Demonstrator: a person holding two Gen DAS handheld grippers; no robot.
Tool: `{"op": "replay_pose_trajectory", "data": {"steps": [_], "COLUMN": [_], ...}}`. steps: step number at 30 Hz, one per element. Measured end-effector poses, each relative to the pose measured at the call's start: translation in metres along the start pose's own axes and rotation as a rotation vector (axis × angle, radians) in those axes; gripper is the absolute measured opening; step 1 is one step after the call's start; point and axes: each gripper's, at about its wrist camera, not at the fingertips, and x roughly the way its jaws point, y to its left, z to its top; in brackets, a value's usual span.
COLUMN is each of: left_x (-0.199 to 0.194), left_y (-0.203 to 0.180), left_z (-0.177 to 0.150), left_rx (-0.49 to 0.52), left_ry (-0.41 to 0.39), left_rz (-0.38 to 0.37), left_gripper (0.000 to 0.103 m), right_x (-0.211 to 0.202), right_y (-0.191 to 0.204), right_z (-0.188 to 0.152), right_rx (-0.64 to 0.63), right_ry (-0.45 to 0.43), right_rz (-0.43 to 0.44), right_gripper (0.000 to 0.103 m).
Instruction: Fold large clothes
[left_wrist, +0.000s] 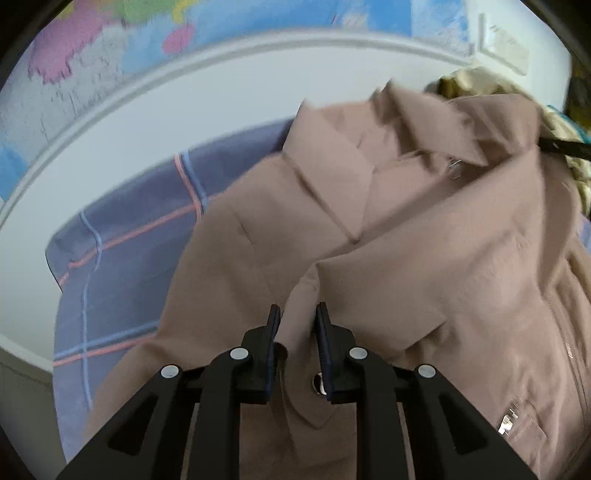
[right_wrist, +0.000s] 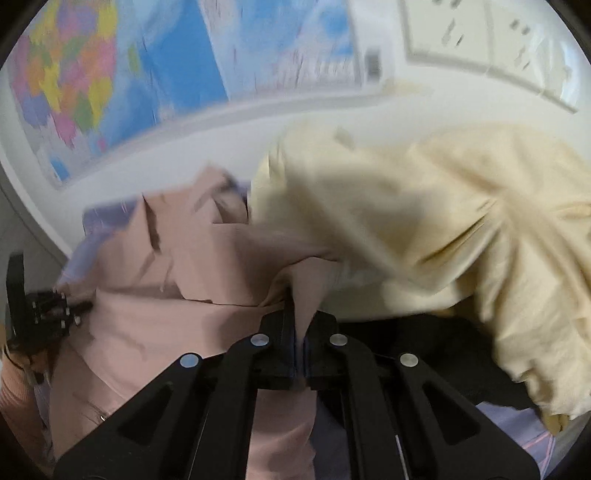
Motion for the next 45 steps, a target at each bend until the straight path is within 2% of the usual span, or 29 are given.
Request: {"op": "replay_pose_trajectory", "data": {"steps": [2,4,5,7,9,11,13,16,18,19,20,22,24,26,28,30,33,36,37,38,39,40,41,42,43,45], "left_x": [0.005,0.002,-0.002,-0.009,-0.012,-0.008,-0.006,-0.010,-0.018,-0.025,-0.038,-0.064,-0.095,-0.117,-0.125,-0.121,-0.105,-0.094,-0.091,-0.088,-0.084,-0.082,-0.083,-0.086,-0.092,-0.105], "left_y": [0.003,0.007,0.013,0.019,0.026,0.026,0.023,0.019,0.020,0.022,0.025,0.031,0.042,0.056,0.065,0.074,0.080,0.077,0.074,0.071,0.072,0.075,0.083,0.091,0.098,0.109], "left_z": [-0.004,-0.006,-0.009,-0.014,-0.019,-0.022,-0.024,-0.024,-0.025,-0.027,-0.030,-0.038,-0.051,-0.068,-0.084,-0.104,-0.133,-0.152,-0.155,-0.159,-0.158,-0.158,-0.158,-0.158,-0.158,-0.156], "left_rx": [-0.010,-0.023,-0.039,-0.055,-0.072,-0.060,-0.046,-0.035,-0.049,-0.059,-0.070,-0.081,-0.099,-0.131,-0.145,-0.155,-0.203,-0.221,-0.216,-0.197,-0.188,-0.195,-0.226,-0.258,-0.289,-0.331], "left_ry": [0.004,-0.008,-0.014,-0.026,-0.021,-0.010,-0.004,-0.012,-0.027,-0.045,-0.077,-0.143,-0.218,-0.239,-0.221,-0.173,-0.076,-0.053,-0.052,-0.054,-0.045,-0.033,-0.032,-0.045,-0.061,-0.098], "left_rz": [0.008,0.015,0.020,0.020,0.003,0.011,0.021,0.030,0.011,0.004,-0.010,-0.013,0.027,0.081,0.132,0.164,0.143,0.119,0.132,0.167,0.178,0.179,0.163,0.134,0.101,0.039], "left_gripper": [0.018,0.018,0.017,0.017,0.020,0.025,0.026,0.029,0.053,0.053,0.053,0.063,0.075,0.079,0.080,0.081,0.081,0.080,0.078,0.063,0.043,0.036,0.020,0.010,0.010,0.007], "right_x": [0.002,-0.014,-0.024,-0.051,-0.068,-0.074,-0.061,-0.021,0.008,0.026,0.042,0.065,0.073,0.067,0.057,0.041,0.023,0.011,0.009,0.008,0.007,0.008,0.004,0.004,0.005,0.009], "right_y": [-0.001,-0.005,-0.006,-0.004,0.004,0.028,0.061,0.093,0.107,0.110,0.109,0.099,0.088,0.081,0.083,0.092,0.111,0.144,0.162,0.178,0.196,0.218,0.234,0.253,0.280,0.314], "right_z": [-0.006,-0.011,-0.013,-0.019,-0.027,-0.037,-0.043,-0.048,-0.052,-0.052,-0.052,-0.053,-0.053,-0.053,-0.055,-0.059,-0.066,-0.078,-0.083,-0.088,-0.092,-0.099,-0.104,-0.109,-0.118,-0.132], "right_rx": [0.010,0.020,0.025,0.017,-0.015,-0.107,-0.219,-0.309,-0.329,-0.343,-0.339,-0.298,-0.246,-0.205,-0.204,-0.217,-0.255,-0.321,-0.355,-0.389,-0.426,-0.479,-0.516,-0.554,-0.610,-0.671], "right_ry": [0.005,-0.046,-0.075,-0.144,-0.198,-0.209,-0.167,-0.059,0.008,0.047,0.082,0.138,0.157,0.146,0.134,0.113,0.099,0.110,0.120,0.126,0.135,0.149,0.150,0.155,0.168,0.175], "right_rz": [0.010,0.022,0.028,0.026,0.062,0.089,0.103,0.120,0.128,0.100,0.074,0.035,0.025,0.033,0.032,0.068,0.141,0.254,0.301,0.336,0.374,0.419,0.442,0.474,0.529,0.576], "right_gripper": [0.028,0.055,0.057,0.057,0.055,0.054,0.050,0.046,0.046,0.046,0.046,0.044,0.042,0.043,0.047,0.053,0.058,0.058,0.059,0.059,0.061,0.061,0.061,0.063,0.065,0.073]}}
